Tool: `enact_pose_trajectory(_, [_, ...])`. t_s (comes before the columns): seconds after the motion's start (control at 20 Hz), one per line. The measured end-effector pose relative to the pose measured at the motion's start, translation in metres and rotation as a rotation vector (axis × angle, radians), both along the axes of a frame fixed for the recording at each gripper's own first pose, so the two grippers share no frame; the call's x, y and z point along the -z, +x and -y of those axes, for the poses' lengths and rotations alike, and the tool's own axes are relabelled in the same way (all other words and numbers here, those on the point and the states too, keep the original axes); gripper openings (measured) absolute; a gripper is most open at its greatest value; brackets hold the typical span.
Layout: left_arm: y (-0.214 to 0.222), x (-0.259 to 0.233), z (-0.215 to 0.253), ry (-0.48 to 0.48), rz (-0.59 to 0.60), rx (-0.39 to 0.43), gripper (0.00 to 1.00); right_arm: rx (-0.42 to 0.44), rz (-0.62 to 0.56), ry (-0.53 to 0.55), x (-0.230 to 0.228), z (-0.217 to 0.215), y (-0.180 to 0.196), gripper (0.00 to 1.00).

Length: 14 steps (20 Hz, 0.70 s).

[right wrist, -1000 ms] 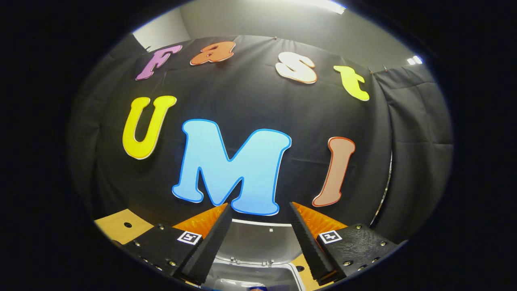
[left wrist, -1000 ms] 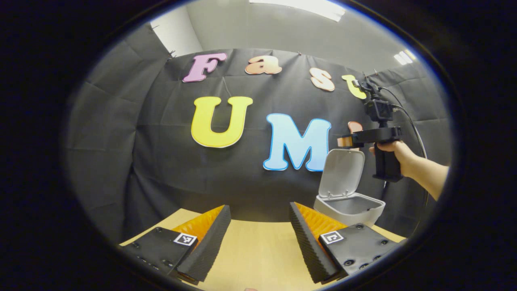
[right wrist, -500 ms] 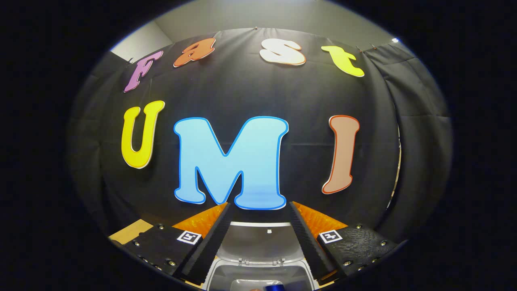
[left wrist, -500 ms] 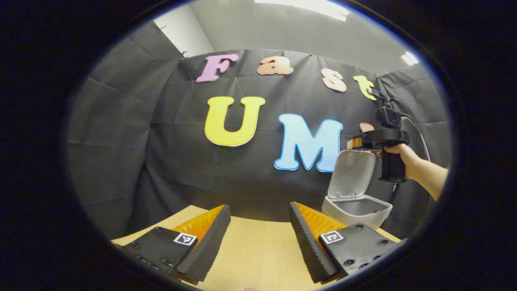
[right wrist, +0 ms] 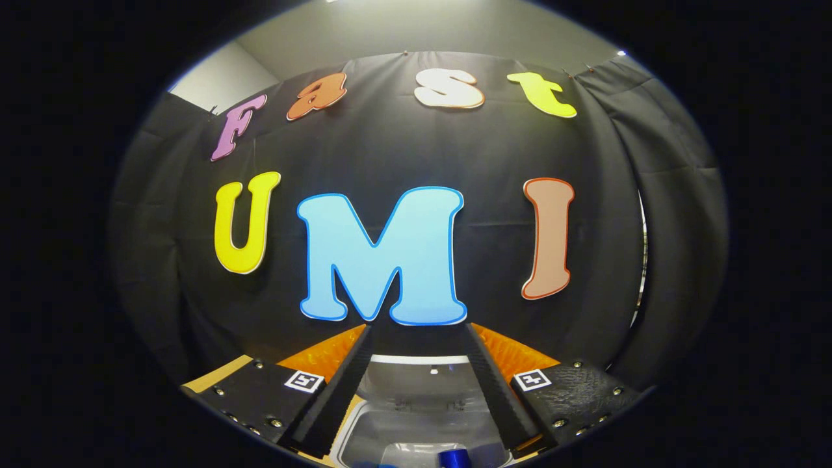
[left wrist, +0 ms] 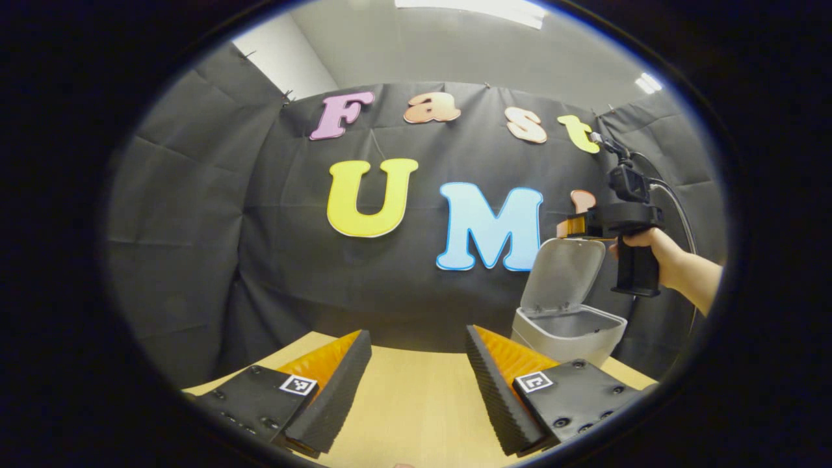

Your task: Press the lid of the desktop garbage bin to open it, pick up the crumpled paper on the desktop and throw it into the bin, then pick up the pop can on the desktop and drop it into the bin, and finally close the garbage bin lid.

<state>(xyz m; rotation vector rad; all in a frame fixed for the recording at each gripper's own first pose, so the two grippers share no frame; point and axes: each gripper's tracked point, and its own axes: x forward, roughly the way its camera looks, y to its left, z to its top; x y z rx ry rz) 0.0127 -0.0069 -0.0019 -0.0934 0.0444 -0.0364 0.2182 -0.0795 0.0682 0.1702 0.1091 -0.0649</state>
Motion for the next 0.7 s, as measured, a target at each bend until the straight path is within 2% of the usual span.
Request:
enact_pose_trajectory(0.3, [-0.012, -0.002, 0.009, 0.009, 0.004, 0.006, 0.95, -0.026, -0.04, 0.011, 0.022, -0.009, -0.033, 0.9])
enact_pose_trajectory(0.55, [-0.016, 0.0, 0.016, 0.021, -0.002, 0.015, 0.95, -0.053, -0.142, 0.033, 0.067, -0.02, -0.049, 0.91])
enact_pose_trajectory(0.7, [-0.016, -0.001, 0.019, 0.028, -0.002, 0.022, 0.95, -0.041, -0.173, 0.038, 0.089, -0.02, -0.054, 0.91])
